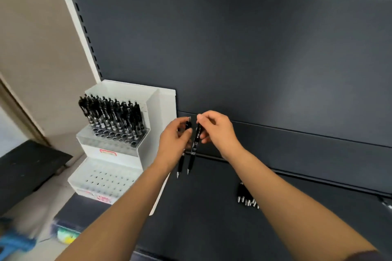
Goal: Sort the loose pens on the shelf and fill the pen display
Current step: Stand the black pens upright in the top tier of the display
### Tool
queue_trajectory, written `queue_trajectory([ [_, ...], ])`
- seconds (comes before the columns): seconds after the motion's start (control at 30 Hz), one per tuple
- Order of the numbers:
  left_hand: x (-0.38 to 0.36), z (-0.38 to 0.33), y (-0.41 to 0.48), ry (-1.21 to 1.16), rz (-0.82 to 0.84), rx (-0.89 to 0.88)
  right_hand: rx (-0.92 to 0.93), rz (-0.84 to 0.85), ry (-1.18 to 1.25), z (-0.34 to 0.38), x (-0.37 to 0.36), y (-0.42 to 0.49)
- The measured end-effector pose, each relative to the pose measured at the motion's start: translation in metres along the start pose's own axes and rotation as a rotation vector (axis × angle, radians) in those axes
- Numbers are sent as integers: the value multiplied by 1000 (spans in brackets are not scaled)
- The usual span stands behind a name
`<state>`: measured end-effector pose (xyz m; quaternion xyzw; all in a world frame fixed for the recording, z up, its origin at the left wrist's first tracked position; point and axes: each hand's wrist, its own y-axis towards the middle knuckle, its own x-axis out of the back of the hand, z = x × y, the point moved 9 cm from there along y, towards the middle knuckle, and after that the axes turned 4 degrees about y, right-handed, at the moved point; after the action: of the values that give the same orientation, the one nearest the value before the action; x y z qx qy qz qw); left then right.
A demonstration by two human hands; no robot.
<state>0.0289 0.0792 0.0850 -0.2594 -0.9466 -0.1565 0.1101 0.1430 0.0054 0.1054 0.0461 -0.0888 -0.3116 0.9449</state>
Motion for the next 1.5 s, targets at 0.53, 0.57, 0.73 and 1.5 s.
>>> queue_trajectory([
  [0.53, 206, -36, 34, -32, -264, -267, 338, -69, -142, 113, -160, 15],
  [0.57, 212, -34, 39, -29, -252, -265, 353, -76, -189, 114, -167, 16],
  [0.73, 217, -23, 56, 22, -119, -277, 373, -144, -289, 115, -183, 15],
  [1.5, 222, -21, 53, 223, -55, -467, 362, -266, -826, 103, -198, 12],
])
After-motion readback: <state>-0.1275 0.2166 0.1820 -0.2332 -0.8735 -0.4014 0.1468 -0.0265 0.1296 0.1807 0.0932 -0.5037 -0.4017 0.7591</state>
